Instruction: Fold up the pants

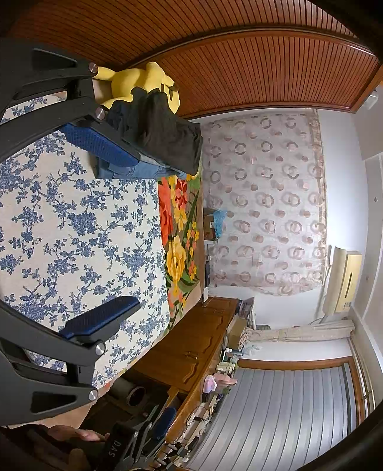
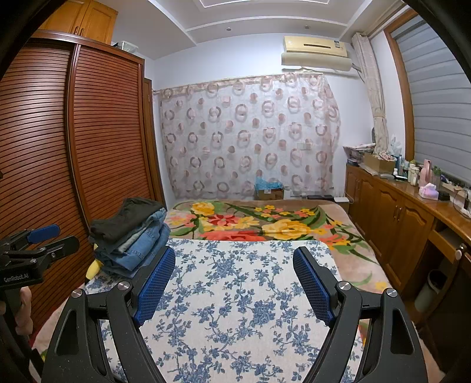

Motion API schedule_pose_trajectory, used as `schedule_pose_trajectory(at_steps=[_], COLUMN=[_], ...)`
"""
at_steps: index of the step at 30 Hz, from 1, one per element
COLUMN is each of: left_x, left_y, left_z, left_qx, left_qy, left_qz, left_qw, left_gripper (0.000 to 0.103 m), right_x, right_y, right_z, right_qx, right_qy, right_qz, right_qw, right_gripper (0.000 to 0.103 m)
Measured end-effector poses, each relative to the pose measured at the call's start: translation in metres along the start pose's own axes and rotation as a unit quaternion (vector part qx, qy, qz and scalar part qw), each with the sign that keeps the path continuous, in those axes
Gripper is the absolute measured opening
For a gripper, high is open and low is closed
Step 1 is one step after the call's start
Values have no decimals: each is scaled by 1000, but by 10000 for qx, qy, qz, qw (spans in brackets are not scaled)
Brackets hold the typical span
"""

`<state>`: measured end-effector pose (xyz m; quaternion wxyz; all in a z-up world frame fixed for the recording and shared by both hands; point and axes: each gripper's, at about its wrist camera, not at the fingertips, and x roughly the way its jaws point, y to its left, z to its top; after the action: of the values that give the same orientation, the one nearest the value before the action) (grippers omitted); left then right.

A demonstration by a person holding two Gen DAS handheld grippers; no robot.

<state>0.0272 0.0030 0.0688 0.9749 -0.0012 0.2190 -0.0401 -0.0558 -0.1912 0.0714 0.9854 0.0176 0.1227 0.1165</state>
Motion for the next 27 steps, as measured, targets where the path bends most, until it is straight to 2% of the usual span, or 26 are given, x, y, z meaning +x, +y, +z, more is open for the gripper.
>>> schedule_pose_trajectory(at_steps=[27], left_x=[0], left_y=[0], left_z=[0], left_qx=[10], left_qy=[-1], left_qz=[-3], left_qw=[10000], left_gripper=[90], right_x=[-1], right_y=[-3], right_z=[-1], right_qx=[4], right_qy=[24], right_qz=[-14], right_qw=[10000], right_gripper=[84])
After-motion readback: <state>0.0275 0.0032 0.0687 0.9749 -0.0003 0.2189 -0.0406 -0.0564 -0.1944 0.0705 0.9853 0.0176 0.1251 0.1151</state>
